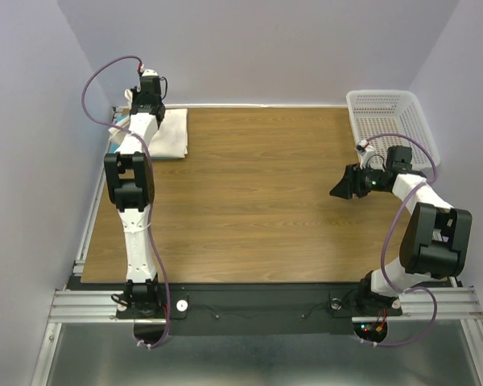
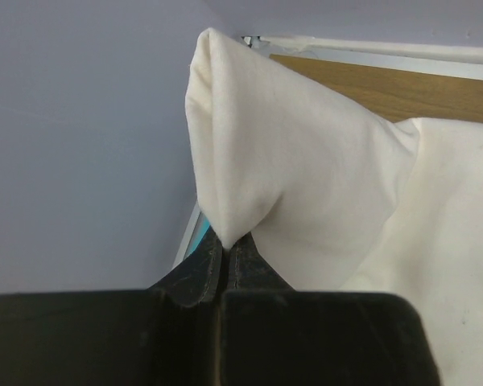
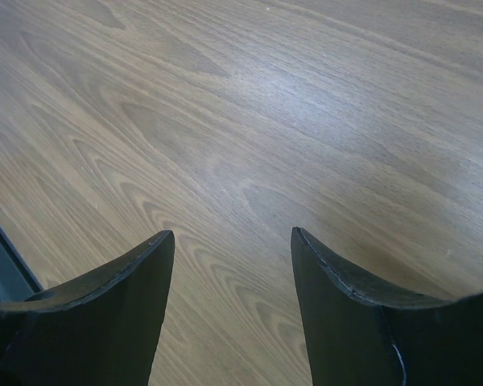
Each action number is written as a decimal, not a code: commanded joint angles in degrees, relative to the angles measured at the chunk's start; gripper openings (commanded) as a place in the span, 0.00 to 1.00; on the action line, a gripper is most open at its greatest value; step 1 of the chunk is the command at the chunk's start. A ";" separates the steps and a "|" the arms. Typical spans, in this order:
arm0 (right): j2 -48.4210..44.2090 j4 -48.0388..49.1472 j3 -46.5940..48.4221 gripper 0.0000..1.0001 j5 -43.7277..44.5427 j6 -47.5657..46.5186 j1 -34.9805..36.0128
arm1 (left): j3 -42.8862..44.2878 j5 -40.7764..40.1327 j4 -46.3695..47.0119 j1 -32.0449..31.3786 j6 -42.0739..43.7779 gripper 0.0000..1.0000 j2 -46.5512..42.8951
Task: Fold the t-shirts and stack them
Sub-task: Neatly place the folded tshirt to the corner
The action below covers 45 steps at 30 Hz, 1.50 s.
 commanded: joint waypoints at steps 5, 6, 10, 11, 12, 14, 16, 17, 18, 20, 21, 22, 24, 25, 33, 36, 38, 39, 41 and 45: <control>0.61 0.51 1.44 0.66 -1.23 0.08 0.05 | 4.12 -3.42 4.23 -0.04 -1.53 0.43 -0.79; 0.61 0.42 1.44 0.66 -1.32 0.08 0.05 | 4.30 -4.21 4.23 -0.04 -1.53 0.49 -1.14; 0.35 0.42 1.44 0.66 -1.58 0.17 0.05 | 4.56 -4.84 4.40 1.81 -1.71 0.80 -4.39; 0.26 0.42 1.44 0.66 -1.58 0.17 0.05 | 4.65 -4.75 4.32 1.98 -1.88 0.84 -4.92; 0.17 0.42 1.44 0.66 -1.67 0.08 0.05 | 4.65 -4.58 4.32 2.16 -2.06 0.84 -5.45; 0.17 0.42 1.44 0.66 -1.67 0.08 0.05 | 4.56 -3.44 3.79 2.25 -2.32 0.84 -7.20; -0.09 0.42 1.44 0.66 -1.67 -0.01 0.05 | 4.74 -0.29 2.74 2.25 -3.28 0.84 -8.43; -0.09 0.33 1.44 0.66 -1.67 -0.09 0.05 | 4.65 3.39 1.08 2.25 -4.68 0.84 -9.92; -0.18 0.33 1.44 0.66 -1.67 -0.01 0.05 | 4.56 3.42 -0.07 2.25 -5.57 0.84 -10.72; -0.27 0.33 1.44 0.66 -1.93 -0.18 0.05 | 4.13 9.99 -4.11 2.25 -8.02 0.85 -13.26; -0.18 0.33 1.44 0.66 -1.93 -0.27 0.05 | 3.43 12.36 -4.91 2.25 -9.17 0.86 -14.32; -0.27 0.24 1.44 0.66 -2.11 -0.36 0.05 | 0.46 17.09 -5.44 2.25 -11.27 0.85 -17.11; -0.44 0.24 1.35 0.66 -2.11 -0.97 0.05 | -3.50 20.90 -5.18 2.25 -13.21 0.85 -20.46; -0.53 0.16 1.18 0.66 -2.28 -1.32 0.05 | -8.05 23.61 -4.13 2.25 -15.14 0.85 -24.40; -3.78 -0.37 -0.67 0.66 -1.49 -8.44 -0.04 | -24.00 35.42 -2.45 -2.66 -21.48 0.83 -36.48; -5.63 -1.60 -0.67 0.66 -1.41 -10.46 -0.04 | -25.85 32.34 -3.24 -9.16 -22.10 0.83 -35.69; -7.03 -3.78 0.47 0.66 -1.05 -11.87 0.05 | -26.90 29.62 -2.90 -13.02 -22.89 0.83 -34.46; -7.47 -4.41 1.00 0.66 -0.88 -12.83 -0.04 | -27.16 29.44 -2.72 -13.91 -23.67 0.83 -34.02; -8.61 -6.16 2.58 0.66 -0.26 -14.32 -0.04 | -28.82 30.83 -0.63 -15.49 -24.64 0.83 -33.67; -9.50 -8.19 4.60 0.66 1.14 -14.25 -0.04 | -35.85 37.60 6.41 -16.03 -26.84 0.83 -36.47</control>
